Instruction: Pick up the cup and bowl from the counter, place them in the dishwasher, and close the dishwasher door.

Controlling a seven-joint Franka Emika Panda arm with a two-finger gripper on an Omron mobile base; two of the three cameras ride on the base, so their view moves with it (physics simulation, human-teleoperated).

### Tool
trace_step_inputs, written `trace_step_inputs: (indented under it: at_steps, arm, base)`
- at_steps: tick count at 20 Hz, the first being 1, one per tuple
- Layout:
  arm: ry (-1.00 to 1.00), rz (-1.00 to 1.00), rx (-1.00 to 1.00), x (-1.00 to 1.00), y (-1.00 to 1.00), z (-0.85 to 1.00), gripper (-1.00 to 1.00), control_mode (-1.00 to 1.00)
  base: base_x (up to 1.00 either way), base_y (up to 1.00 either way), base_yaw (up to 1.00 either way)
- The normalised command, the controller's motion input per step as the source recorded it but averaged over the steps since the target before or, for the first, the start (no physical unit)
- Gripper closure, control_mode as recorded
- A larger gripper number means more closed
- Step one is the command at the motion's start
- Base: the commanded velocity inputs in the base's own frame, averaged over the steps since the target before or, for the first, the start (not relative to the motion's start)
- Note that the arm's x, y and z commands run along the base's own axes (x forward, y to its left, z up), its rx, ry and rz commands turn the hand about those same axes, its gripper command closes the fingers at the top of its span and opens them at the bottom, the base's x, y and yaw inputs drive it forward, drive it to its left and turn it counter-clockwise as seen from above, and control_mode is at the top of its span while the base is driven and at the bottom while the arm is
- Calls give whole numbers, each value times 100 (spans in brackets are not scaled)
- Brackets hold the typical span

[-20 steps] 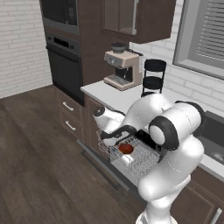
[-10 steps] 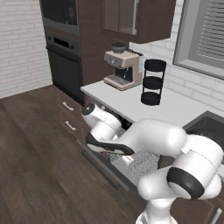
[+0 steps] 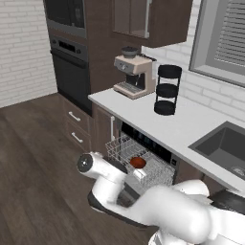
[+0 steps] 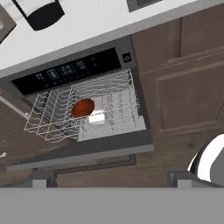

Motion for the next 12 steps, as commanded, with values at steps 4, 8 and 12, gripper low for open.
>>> trace_step_inputs:
  at_steps: [4,8,12]
  arm:
    - [6,-8,-20,0,69,-75,-100,-100]
    - [4,-19,-19,1,48,-83,-100,-100]
    - [-3,-24,-13,2,35,-69,-100,-100]
  base:
    - [0,0,0]
    - [0,0,0]
    - [0,0,0]
